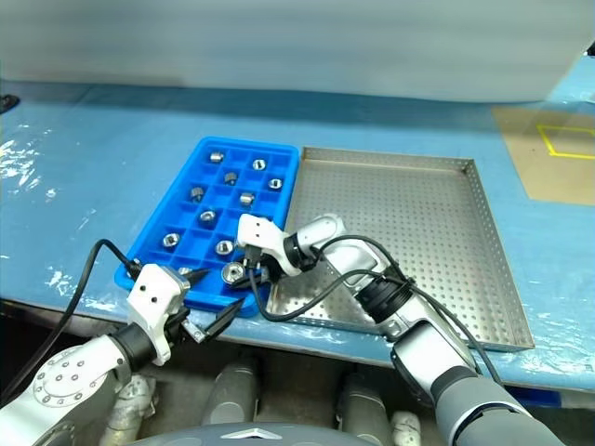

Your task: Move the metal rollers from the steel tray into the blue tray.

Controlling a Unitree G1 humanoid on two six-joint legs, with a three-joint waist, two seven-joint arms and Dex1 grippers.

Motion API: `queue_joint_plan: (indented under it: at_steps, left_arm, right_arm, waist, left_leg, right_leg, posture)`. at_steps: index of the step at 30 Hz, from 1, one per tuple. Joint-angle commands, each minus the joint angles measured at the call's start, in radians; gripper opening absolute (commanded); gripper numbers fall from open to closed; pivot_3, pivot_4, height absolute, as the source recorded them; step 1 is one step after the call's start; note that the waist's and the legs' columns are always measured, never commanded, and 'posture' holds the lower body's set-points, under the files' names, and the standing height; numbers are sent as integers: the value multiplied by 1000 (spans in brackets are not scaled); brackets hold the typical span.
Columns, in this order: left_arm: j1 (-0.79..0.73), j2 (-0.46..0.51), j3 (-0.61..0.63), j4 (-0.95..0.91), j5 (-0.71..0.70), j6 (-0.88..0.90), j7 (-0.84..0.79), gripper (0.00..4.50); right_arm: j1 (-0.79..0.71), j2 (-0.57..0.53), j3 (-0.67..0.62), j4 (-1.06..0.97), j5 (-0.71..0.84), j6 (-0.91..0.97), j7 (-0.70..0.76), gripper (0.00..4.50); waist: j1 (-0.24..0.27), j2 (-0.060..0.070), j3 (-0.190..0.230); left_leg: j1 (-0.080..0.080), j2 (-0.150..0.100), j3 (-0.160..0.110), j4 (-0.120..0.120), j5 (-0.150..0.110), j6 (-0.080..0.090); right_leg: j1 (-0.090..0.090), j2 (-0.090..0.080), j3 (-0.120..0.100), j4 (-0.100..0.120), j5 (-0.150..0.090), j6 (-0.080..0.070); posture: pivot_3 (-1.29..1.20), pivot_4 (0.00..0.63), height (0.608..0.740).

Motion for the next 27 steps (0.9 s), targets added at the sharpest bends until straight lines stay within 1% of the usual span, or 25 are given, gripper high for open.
queue_joint_plan:
  at_steps: [1,5,7,9,12,17,21,26,27]
  left_arm:
    - [-21,21,4,-45,-31,-5,22,4500]
    - [-68,26,14,-45,-64,14,42,4500]
    - [-122,17,33,-23,-73,33,45,4500]
    - [-162,31,51,25,-76,28,15,4500]
    - [-222,41,52,94,-83,8,-33,4500]
    - [-338,40,-13,214,-53,-46,-110,4500]
    - [-430,-3,-82,349,-13,-129,-157,4500]
    - [-497,-37,-135,481,42,-219,-212,4500]
    - [-535,-61,-140,534,47,-248,-225,4500]
  right_arm:
    - [-11,3,0,8,-17,-7,-8,3125]
    - [-15,10,-30,18,-12,-8,-31,4476]
    - [-16,8,-102,4,43,15,-34,4476]
    - [-14,-4,-158,-8,75,27,-38,4476]
    - [10,-29,-227,-19,98,-15,-49,4476]
    - [65,-84,-335,-73,152,13,-73,4476]
    - [150,-147,-389,-119,137,0,-125,4476]
    - [231,-188,-424,-199,127,2,-197,4476]
    - [257,-188,-457,-230,141,18,-231,4476]
  waist:
    - [1,0,0]
    - [4,0,0]
    - [3,0,0]
    - [2,0,0]
    - [-4,0,0]
    - [-14,0,0]
    - [-33,0,0]
    - [-73,0,0]
    - [-86,0,-1]
  left_leg:
    - [0,0,0,0,0,0]
    - [0,0,0,0,0,-1]
    - [0,0,0,0,1,-1]
    - [0,0,0,1,3,-5]
    - [0,0,0,1,3,-5]
    - [1,0,0,2,3,-5]
    - [1,-1,0,4,3,-5]
    - [2,0,0,7,4,-6]
    - [2,0,0,7,4,-6]
  right_leg:
    - [0,0,0,0,0,0]
    - [0,0,0,1,0,0]
    - [0,0,0,1,0,0]
    - [0,0,0,2,0,0]
    - [0,0,0,4,0,0]
    - [0,0,1,5,0,0]
    - [-1,0,1,8,0,0]
    - [-1,0,3,11,0,0]
    - [-1,1,3,12,0,0]
  posture:
    - [411,150,740]
    - [394,150,740]
    - [360,150,740]
    - [336,150,740]
    - [291,150,740]
    - [203,150,740]
    - [105,150,740]
    - [7,150,740]
    - [-38,150,740]
